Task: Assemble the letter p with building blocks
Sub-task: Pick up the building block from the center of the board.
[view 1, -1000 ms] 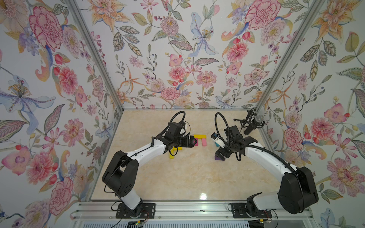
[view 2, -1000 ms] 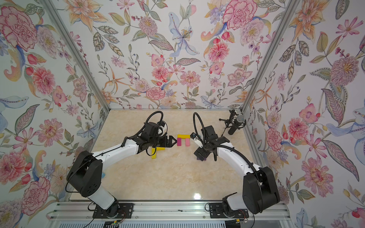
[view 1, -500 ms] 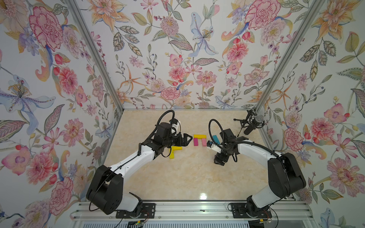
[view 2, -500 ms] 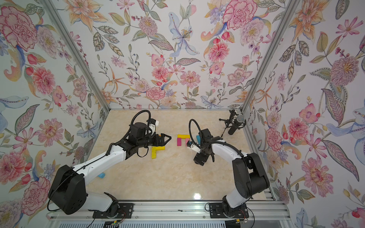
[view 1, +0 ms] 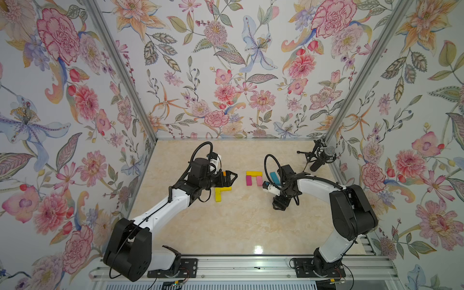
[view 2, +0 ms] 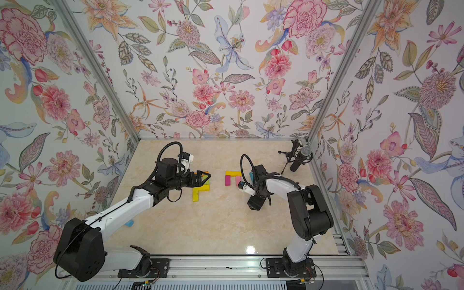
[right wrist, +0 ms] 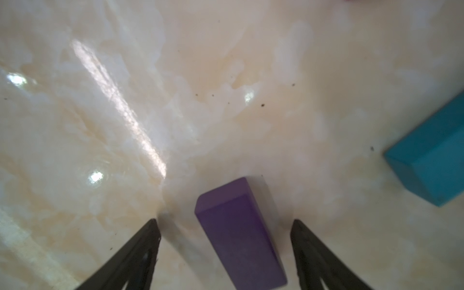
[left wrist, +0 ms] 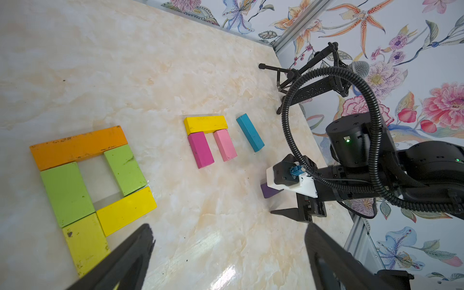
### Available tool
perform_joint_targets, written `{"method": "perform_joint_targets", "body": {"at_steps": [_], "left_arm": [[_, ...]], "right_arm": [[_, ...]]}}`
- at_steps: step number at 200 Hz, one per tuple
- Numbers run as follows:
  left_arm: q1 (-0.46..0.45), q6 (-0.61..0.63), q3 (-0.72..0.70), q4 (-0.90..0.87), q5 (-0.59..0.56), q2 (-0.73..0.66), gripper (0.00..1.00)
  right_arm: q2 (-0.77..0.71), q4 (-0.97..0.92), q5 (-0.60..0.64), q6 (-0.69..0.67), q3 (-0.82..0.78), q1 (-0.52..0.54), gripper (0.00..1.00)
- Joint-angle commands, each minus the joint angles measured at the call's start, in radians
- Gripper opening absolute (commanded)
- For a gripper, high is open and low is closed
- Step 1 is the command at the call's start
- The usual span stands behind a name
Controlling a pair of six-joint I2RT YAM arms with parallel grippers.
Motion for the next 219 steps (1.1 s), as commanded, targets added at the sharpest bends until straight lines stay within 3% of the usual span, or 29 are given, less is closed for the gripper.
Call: {"method": "perform_joint_targets", "body": {"at_steps": [1,16,47,65,85,96,101,154,219], "left_arm": [[0.015,0.025,-0.016,0.017,0.023,-0.012,0.96],[0.017,0.029,-0.009,0.01,0.023,-0.006,0.96],[0.024,0.045,0.005,-0.011,0.017,-0.006,0.96],[0.033,0.049,0.0,-0.017,0.012,-0.014,0.96],[0.042,0.046,-0.012,-0.016,0.011,-0.023,0.96],[0.046,0.043,-0.017,-0.014,0.011,-0.028,0.96],[0.048,0.043,-0.02,-0.013,0.012,-0.03,0.96],[0.063,0.044,-0.036,-0.01,0.012,-0.035,0.96],[0.084,0.043,-0.06,-0.005,0.013,-0.051,0.96]], "right_arm": [[-0.006,-0.027,0.051,-0.035,0.003,-0.017,0.76],[-0.002,-0.026,0.045,-0.042,0.012,-0.019,0.59],[0.034,-0.027,0.042,-0.05,0.032,-0.019,0.55],[0.052,-0.034,0.029,-0.048,0.039,-0.012,0.39],[0.066,-0.037,0.028,-0.043,0.04,0.0,0.36],[0.072,-0.037,0.023,-0.04,0.043,0.001,0.16],[0.074,-0.038,0.026,-0.038,0.045,0.003,0.12],[0.084,-0.048,0.041,-0.039,0.121,0.049,0.13],[0.196,-0.152,0.058,-0.107,0.374,0.152,0.16]]}}
